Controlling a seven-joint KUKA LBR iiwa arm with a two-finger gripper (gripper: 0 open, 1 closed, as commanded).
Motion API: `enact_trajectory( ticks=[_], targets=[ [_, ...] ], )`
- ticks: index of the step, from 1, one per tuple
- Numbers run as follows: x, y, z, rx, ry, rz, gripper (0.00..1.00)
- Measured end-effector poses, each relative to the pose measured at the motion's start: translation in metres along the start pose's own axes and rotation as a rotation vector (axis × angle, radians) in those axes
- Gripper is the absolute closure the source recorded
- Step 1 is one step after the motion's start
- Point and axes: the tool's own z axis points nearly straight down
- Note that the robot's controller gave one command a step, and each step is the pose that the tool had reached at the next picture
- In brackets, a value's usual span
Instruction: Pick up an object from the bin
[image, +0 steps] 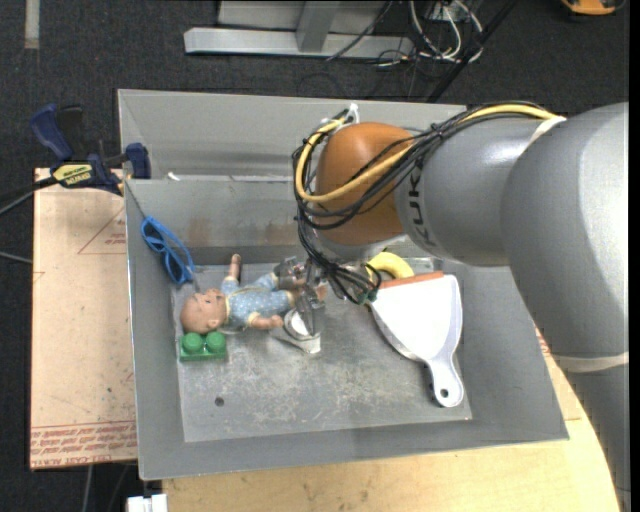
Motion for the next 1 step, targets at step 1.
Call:
enact_trajectory(
  ticks=[1],
  targets=[
    [0.0000, -0.0001, 0.0000, 0.000, 0.000, 0.001, 1.00]
  ],
)
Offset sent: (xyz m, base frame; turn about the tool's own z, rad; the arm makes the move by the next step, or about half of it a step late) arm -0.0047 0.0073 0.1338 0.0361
